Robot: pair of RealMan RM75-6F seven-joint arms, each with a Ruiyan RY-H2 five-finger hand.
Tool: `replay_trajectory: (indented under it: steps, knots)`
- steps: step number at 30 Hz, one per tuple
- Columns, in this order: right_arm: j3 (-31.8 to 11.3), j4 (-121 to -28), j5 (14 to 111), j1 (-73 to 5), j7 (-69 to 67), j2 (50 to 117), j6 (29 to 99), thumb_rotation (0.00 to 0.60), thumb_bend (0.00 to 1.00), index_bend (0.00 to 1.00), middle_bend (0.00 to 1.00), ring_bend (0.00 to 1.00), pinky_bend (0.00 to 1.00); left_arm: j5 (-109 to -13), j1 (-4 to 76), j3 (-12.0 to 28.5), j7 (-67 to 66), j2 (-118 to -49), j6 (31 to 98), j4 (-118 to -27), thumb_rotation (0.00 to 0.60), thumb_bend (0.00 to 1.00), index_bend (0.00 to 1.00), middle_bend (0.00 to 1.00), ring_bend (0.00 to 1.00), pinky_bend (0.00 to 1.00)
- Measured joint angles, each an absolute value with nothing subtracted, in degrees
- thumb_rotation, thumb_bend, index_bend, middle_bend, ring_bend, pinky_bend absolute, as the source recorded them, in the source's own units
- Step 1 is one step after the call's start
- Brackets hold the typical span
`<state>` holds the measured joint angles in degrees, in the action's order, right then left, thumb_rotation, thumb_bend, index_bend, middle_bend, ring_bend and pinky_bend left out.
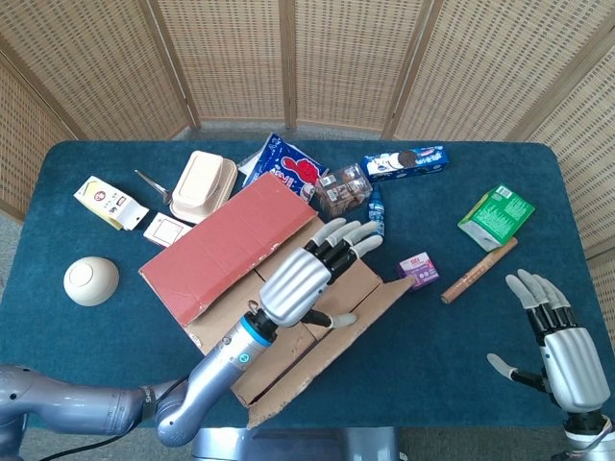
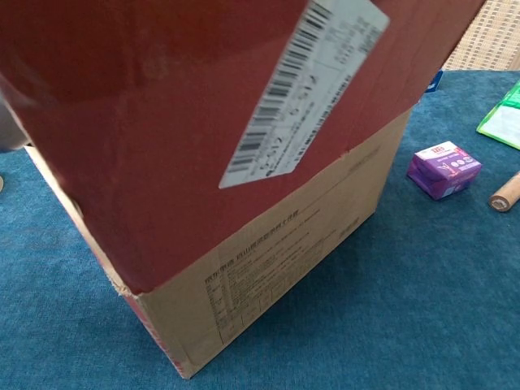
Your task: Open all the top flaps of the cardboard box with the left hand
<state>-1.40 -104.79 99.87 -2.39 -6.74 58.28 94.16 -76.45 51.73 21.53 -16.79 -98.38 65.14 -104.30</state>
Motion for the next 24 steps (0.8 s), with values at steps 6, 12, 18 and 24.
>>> replay_trajectory:
  steps: [6, 12, 18, 24]
  knots:
    - [-1.43, -104.67, 99.79, -2.46, -6.67, 58.37, 94.01, 0.600, 0.00, 0.00, 0.00, 0.00, 0.12, -75.48, 52.56, 21.34, -15.73, -99.48, 64.64, -103.63, 0.600, 0.01, 0.00, 0.00, 0.00, 0.01]
    - [-1.47, -104.76, 99.71, -2.46, -6.56, 58.40, 93.99, 0.600, 0.00, 0.00, 0.00, 0.00, 0.12, -74.59, 53.07, 20.73, -17.29, -99.38, 63.87, -102.90, 0.600, 0.01, 0.00, 0.00, 0.00, 0.01]
    - [-1.50, -104.87, 99.79, -2.55, -6.63, 58.34, 93.92, 0.600, 0.00, 0.00, 0.00, 0.00, 0.12, -74.45, 52.86, 19.02, -19.57, -97.09, 63.14, -102.22, 0.600, 0.01, 0.00, 0.00, 0.00, 0.01]
    - [-1.35, -105.02, 100.12, -2.42, -6.96, 58.18, 94.22, 0.600, 0.00, 0.00, 0.00, 0.00, 0.12, -74.45, 52.77, 17.07, -23.28, -93.38, 61.33, -100.58, 0.600, 0.01, 0.00, 0.00, 0.00, 0.01]
